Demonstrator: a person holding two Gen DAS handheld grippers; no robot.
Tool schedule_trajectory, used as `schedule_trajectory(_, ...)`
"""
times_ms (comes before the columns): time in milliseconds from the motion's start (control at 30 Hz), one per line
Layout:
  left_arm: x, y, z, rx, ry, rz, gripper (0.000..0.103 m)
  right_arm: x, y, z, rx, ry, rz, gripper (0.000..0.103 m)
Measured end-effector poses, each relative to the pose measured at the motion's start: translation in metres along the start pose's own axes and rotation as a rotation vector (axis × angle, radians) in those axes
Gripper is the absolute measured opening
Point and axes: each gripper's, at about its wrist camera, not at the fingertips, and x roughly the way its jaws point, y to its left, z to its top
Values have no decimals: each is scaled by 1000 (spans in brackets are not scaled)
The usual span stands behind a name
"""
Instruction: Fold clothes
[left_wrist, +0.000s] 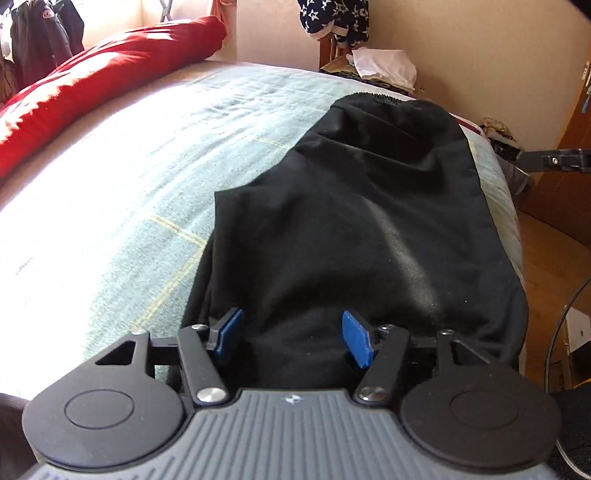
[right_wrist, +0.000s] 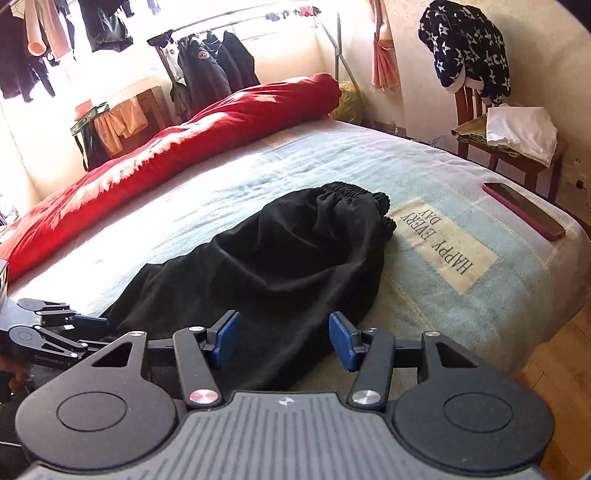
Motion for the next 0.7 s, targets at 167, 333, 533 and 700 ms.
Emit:
schedule_trajectory(167,1,-14,45,-29,-67,-5,61,38,-29,42,-66,-36,90,58)
schedule_trajectory(333,41,-25,84,-57,-64,-2,61,88,-54,74,-90,-32,190,58)
schedule_trajectory(533,92,-20,82,-101,34,58,64,132,-85,63,-55,71,235,58)
schedule_trajectory(700,87,-11,80,-128,25,79,67,122,-102,57,-31,75,273,58)
